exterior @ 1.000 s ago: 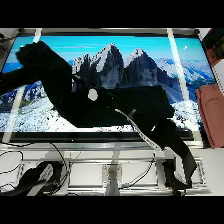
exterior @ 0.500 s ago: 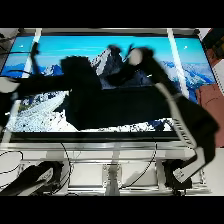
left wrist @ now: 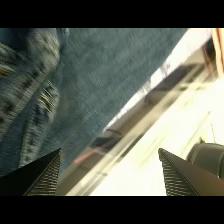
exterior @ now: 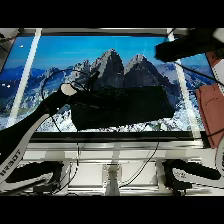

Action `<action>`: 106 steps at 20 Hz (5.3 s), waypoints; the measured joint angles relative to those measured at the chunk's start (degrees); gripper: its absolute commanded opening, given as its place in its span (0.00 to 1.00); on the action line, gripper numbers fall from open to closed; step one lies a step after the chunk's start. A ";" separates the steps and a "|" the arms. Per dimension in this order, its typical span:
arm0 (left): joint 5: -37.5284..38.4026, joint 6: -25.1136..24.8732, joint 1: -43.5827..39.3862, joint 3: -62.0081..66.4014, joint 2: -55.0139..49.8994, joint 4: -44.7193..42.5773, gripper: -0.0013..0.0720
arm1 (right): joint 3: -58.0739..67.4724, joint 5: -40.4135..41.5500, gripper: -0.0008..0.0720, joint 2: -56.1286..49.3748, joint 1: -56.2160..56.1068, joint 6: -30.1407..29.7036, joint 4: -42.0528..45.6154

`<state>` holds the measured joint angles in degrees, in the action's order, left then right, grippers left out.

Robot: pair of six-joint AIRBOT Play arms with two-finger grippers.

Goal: Fold the clothes and pants, and hang the long-sleeved shirts on hangers.

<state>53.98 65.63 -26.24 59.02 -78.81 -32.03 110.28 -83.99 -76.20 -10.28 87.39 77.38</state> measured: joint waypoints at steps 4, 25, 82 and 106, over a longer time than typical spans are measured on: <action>0.31 0.13 2.47 0.00 0.81 0.44 0.84 | 0.00 0.04 0.04 2.54 2.43 -0.09 0.52; 12.79 -10.58 -9.73 0.02 -2.56 -27.45 0.17 | 0.00 0.81 0.04 3.50 3.45 -0.13 0.87; 11.56 1.86 26.23 1.09 23.17 -21.40 0.08 | -22.03 9.79 0.04 3.61 0.13 -0.17 -0.66; -7.21 13.73 17.55 -2.60 28.59 -24.65 0.08 | -38.75 43.67 0.03 -12.66 -18.08 5.29 -20.92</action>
<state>46.76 79.35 -8.69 56.42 -50.22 -56.69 71.53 -40.32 -88.86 -28.36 92.68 56.47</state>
